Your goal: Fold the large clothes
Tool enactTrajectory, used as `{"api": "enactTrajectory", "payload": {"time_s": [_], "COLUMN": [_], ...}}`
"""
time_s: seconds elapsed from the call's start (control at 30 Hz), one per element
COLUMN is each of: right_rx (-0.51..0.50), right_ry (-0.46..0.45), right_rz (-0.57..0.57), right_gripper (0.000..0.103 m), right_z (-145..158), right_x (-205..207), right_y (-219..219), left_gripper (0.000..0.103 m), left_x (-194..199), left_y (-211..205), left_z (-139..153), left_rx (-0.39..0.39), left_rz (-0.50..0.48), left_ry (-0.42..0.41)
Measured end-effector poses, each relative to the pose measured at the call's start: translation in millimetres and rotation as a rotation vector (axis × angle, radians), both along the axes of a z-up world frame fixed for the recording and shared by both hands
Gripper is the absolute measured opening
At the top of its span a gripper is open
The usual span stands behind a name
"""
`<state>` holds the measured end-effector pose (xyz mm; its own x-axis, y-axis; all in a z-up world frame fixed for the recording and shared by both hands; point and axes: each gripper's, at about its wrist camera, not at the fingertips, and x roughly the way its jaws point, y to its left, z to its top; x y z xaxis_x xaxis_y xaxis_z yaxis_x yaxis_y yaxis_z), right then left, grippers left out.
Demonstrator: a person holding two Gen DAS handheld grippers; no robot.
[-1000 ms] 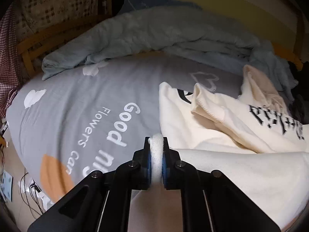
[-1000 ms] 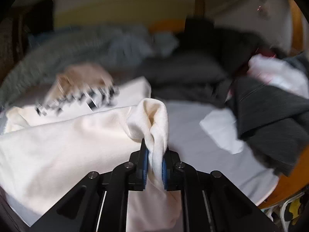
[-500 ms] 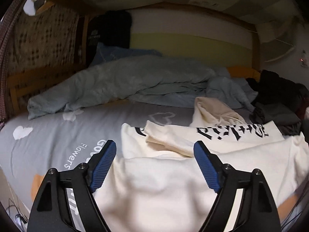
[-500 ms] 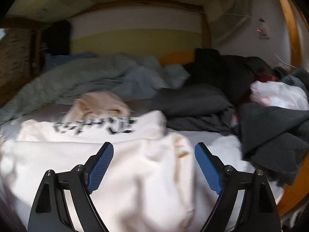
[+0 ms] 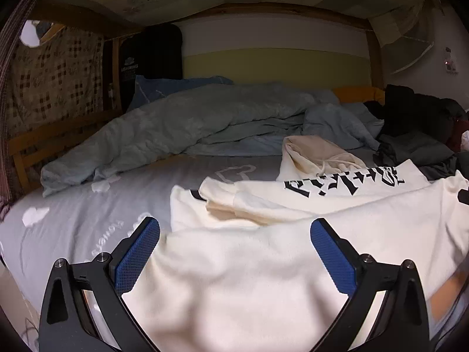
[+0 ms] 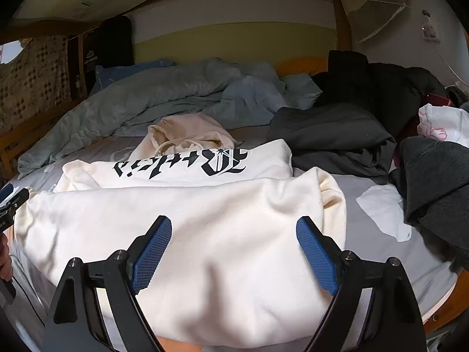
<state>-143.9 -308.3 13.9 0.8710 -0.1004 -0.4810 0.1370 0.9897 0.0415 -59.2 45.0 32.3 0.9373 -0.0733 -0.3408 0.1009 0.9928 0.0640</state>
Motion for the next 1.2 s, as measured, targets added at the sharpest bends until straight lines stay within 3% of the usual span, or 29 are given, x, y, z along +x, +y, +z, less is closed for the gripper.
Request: {"api": "enactTrajectory", "payload": {"time_s": [0.07, 0.2, 0.27, 0.33, 0.37, 0.4, 0.5, 0.6, 0.7, 0.77, 0.83, 0.9, 0.93, 1.0, 1.13, 1.2], "right_rx": [0.002, -0.033, -0.058, -0.058, -0.030, 0.012, 0.121, 0.201, 0.141, 0.194, 0.271, 0.262, 0.236, 0.174, 0.215, 0.189], "right_ry": [-0.005, -0.029, -0.013, 0.045, 0.058, 0.049, 0.009, 0.035, 0.123, 0.087, 0.068, 0.033, 0.035, 0.203, 0.216, 0.216], "right_rz": [-0.002, 0.003, -0.012, 0.020, 0.058, 0.092, 0.083, 0.137, 0.133, 0.065, 0.080, 0.082, 0.059, -0.022, 0.036, 0.042], "right_gripper": [0.089, 0.089, 0.089, 0.088, 0.087, 0.082, 0.081, 0.081, 0.081, 0.081, 0.081, 0.080, 0.070, 0.056, 0.057, 0.057], "right_z": [3.3, 29.9, 52.1, 72.0, 83.2, 95.1, 125.0, 133.8, 119.0, 101.4, 81.0, 54.2, 35.1, 5.5, 3.3, 2.5], "right_x": [2.8, 29.5, 59.1, 98.1, 121.2, 144.8, 208.3, 271.0, 314.5, 327.5, 337.5, 345.3, 348.7, 365.6, 368.6, 366.8], "right_y": [-0.1, 0.5, 0.2, 0.1, -1.6, -4.3, -16.9, -22.3, -16.5, -26.1, -34.9, -38.1, -38.3, -35.5, -32.2, -29.2], "left_gripper": [0.102, 0.102, 0.102, 0.102, 0.102, 0.101, 0.101, 0.101, 0.101, 0.101, 0.101, 0.101, 0.101, 0.101, 0.097, 0.095], "left_x": [6.9, 56.2, 99.8, 152.6, 176.3, 196.0, 235.3, 265.6, 294.8, 307.5, 316.2, 325.3, 333.5, 346.1, 356.8, 353.7], "left_y": [-3.1, -25.6, -44.5, -60.7, -66.3, -71.7, -88.7, -102.6, -113.3, -115.7, -115.2, -113.3, -115.2, -120.2, -133.0, -138.4], "left_z": [11.0, 37.8, 52.4, 61.7, 66.0, 71.8, 92.9, 97.3, 80.2, 64.5, 43.1, 13.1, -1.2, -16.1, -28.8, -30.8], "left_rx": [-0.004, 0.015, 0.024, -0.022, -0.033, -0.040, -0.068, -0.136, -0.148, -0.130, -0.131, -0.149, -0.135, -0.125, -0.066, -0.051], "left_rz": [0.033, -0.004, -0.060, -0.171, -0.138, -0.086, -0.032, -0.070, -0.043, 0.021, -0.016, -0.046, -0.038, -0.037, -0.063, -0.094], "left_ry": [-0.020, 0.036, 0.094, 0.170, 0.175, 0.160, 0.057, 0.037, 0.043, 0.012, 0.013, 0.050, 0.120, 0.212, 0.236, 0.251]}}
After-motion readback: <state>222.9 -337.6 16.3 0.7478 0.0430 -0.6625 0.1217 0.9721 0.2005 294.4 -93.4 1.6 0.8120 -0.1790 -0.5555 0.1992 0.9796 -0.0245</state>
